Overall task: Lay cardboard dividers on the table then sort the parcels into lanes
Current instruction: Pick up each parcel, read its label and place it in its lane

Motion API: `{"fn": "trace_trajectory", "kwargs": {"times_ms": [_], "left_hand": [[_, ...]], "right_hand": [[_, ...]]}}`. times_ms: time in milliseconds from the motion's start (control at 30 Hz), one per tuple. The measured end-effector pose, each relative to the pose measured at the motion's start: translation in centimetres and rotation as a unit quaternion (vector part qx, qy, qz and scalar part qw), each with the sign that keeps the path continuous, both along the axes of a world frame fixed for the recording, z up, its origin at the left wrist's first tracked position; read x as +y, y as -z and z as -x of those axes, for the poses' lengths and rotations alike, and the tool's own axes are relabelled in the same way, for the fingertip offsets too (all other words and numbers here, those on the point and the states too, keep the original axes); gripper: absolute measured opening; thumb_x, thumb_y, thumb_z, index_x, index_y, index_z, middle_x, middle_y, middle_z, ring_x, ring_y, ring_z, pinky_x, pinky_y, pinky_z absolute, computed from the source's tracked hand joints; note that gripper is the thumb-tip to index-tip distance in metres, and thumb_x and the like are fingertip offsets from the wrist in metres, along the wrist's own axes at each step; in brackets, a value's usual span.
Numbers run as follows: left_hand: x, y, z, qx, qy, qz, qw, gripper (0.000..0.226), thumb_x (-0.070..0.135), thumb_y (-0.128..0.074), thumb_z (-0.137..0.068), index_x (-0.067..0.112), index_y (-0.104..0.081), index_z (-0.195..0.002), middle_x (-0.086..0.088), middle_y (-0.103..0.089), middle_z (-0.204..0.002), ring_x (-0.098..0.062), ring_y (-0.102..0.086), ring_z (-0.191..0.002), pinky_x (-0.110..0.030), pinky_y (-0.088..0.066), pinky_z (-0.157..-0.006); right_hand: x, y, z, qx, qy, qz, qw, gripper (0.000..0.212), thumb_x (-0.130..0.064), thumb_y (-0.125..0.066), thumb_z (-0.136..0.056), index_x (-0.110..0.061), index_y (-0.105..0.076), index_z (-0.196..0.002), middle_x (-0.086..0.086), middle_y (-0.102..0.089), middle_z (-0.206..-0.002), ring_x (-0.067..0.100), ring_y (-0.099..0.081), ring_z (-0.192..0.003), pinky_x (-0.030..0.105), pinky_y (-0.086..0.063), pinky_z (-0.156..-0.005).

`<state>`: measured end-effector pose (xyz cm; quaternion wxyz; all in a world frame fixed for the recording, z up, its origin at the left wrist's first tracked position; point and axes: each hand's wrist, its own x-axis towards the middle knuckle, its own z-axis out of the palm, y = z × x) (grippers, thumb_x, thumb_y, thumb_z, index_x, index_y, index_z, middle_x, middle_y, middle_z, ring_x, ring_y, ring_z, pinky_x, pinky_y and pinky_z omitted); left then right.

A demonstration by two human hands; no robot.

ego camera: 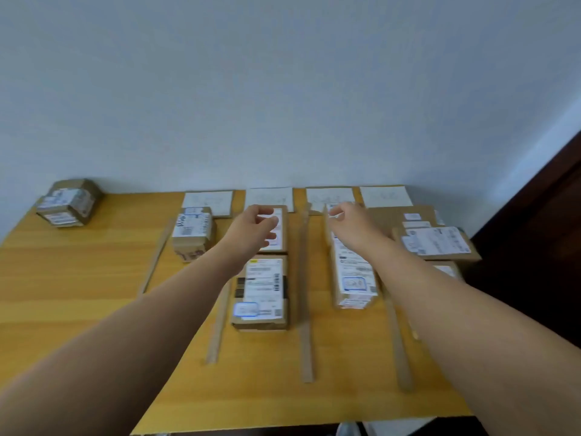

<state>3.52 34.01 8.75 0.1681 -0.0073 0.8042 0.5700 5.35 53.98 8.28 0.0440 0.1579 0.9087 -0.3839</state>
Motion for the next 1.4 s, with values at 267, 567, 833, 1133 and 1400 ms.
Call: {"fn": "trace_trajectory", "kwargs": {"times_ms": [267,567,833,1133,1400], "left_hand": [[-18.0,-0.7,3.3,0.008,-0.016,0.004,1.000,0.028,0.023,-0.058,-0.093,0.016,-0.053,-0.120,-0.004,-0.062,-0.106,-0.018,-0.063,-0.090,-0.031,-0.052,-0.079],[-29.2,-0.1,7.8,0.004,-0.042,0.034,0.999,0.033,0.024,-0.058,-0.094,0.017,-0.051,-0.125,-0.004,-0.062,-0.109,-0.020,-0.062,-0.101,-0.031,-0.051,-0.083],[-36.2,1.8,11.6,-0.017,-0.087,0.068,0.994,0.031,0.025,-0.057,-0.094,0.019,-0.052,-0.124,-0.004,-0.061,-0.107,-0.023,-0.062,-0.102,-0.043,-0.050,-0.094],[-45.8,4.4,17.9,-0.033,-0.109,0.067,0.991,0.028,0.020,-0.054,-0.096,0.015,-0.053,-0.124,0.001,-0.060,-0.100,-0.020,-0.061,-0.100,-0.037,-0.050,-0.092],[-55.9,8.0,24.3,-0.071,-0.081,0.094,0.990,0.021,0.024,-0.054,-0.094,0.024,-0.053,-0.115,-0.002,-0.062,-0.105,-0.026,-0.061,-0.103,-0.045,-0.050,-0.094]], "right_hand": [[-19.5,-0.2,4.0,0.017,-0.041,0.052,0.998,0.031,-0.023,-0.052,-0.095,-0.015,-0.054,-0.125,0.002,-0.057,-0.118,0.015,-0.051,-0.095,0.026,-0.039,-0.077],[-29.8,1.0,8.7,-0.003,-0.067,0.064,0.996,0.030,-0.022,-0.050,-0.097,-0.016,-0.054,-0.126,0.005,-0.057,-0.125,0.013,-0.051,-0.093,0.021,-0.039,-0.064],[-36.1,2.2,14.0,-0.028,-0.109,0.091,0.990,0.032,-0.023,-0.048,-0.097,-0.018,-0.053,-0.127,0.001,-0.057,-0.118,0.012,-0.053,-0.090,0.021,-0.041,-0.065],[-45.2,4.4,19.1,-0.036,-0.100,0.067,0.992,0.036,-0.025,-0.055,-0.092,-0.019,-0.053,-0.127,0.000,-0.060,-0.110,0.016,-0.057,-0.096,0.029,-0.047,-0.082],[-55.6,7.8,23.1,-0.059,-0.058,0.077,0.994,0.048,-0.026,-0.056,-0.093,-0.016,-0.043,-0.139,0.005,-0.048,-0.137,0.020,-0.048,-0.122,0.027,-0.040,-0.090]]}}
